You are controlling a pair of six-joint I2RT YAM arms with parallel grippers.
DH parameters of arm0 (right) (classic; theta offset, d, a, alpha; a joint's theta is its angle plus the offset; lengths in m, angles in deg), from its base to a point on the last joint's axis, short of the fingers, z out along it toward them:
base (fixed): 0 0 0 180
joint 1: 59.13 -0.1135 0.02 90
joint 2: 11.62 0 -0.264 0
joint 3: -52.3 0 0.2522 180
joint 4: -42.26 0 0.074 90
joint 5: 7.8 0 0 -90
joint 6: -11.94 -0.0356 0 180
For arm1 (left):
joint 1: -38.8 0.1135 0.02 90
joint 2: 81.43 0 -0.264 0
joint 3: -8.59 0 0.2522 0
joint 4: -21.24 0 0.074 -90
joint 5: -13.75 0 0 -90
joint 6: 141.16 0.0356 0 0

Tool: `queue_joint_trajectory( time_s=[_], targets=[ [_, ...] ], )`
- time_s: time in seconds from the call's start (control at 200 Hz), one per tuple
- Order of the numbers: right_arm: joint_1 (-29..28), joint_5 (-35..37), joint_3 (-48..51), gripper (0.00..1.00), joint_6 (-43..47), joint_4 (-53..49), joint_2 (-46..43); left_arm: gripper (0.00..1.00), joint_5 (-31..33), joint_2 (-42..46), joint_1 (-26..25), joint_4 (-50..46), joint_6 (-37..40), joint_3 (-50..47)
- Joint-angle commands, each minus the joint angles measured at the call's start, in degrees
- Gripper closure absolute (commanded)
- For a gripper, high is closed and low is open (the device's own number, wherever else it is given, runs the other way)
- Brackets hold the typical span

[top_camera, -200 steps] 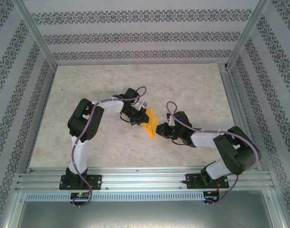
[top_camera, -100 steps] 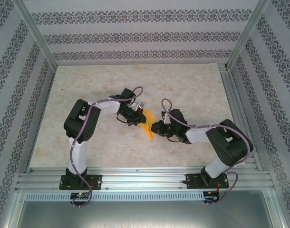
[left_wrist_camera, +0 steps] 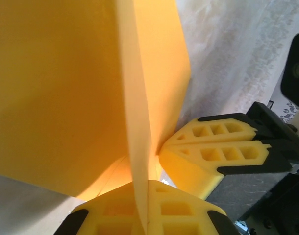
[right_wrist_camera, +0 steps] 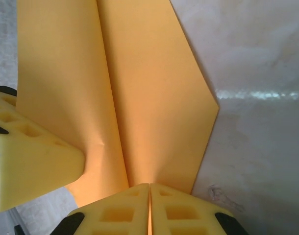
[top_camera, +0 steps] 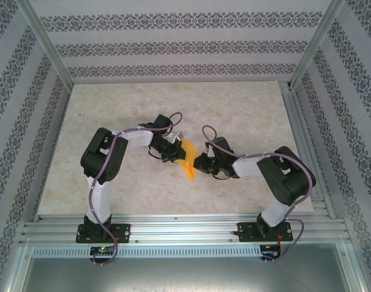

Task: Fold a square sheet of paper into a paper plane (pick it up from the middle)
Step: Fourth fold the wing at the center of the table.

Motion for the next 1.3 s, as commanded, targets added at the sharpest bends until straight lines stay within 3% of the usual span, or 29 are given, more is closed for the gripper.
queue_joint_trajectory(
  time_s=[0.0, 0.769, 1.024, 1.299],
  targets=[
    [-0.66, 4.23, -1.64, 0.90, 3.50, -7.39, 1.35, 0.99, 2.43, 1.81, 0.96, -1.57, 3.03, -0.39],
    [-2.25, 5.08, -6.08, 0.91, 5.94, -13.71, 5.27, 0.96, 0.43, 0.49, 1.96, 7.68, 3.73, -4.46],
    [-2.24, 5.92, -6.48, 0.91, 6.46, -15.06, 5.43, 0.93, -1.78, 1.15, 1.99, 4.63, 7.00, -1.66],
    [-2.10, 5.97, -6.83, 0.91, 7.33, -16.18, 5.45, 0.94, 2.03, -1.59, 2.02, -2.05, 12.67, 1.52]
  ],
)
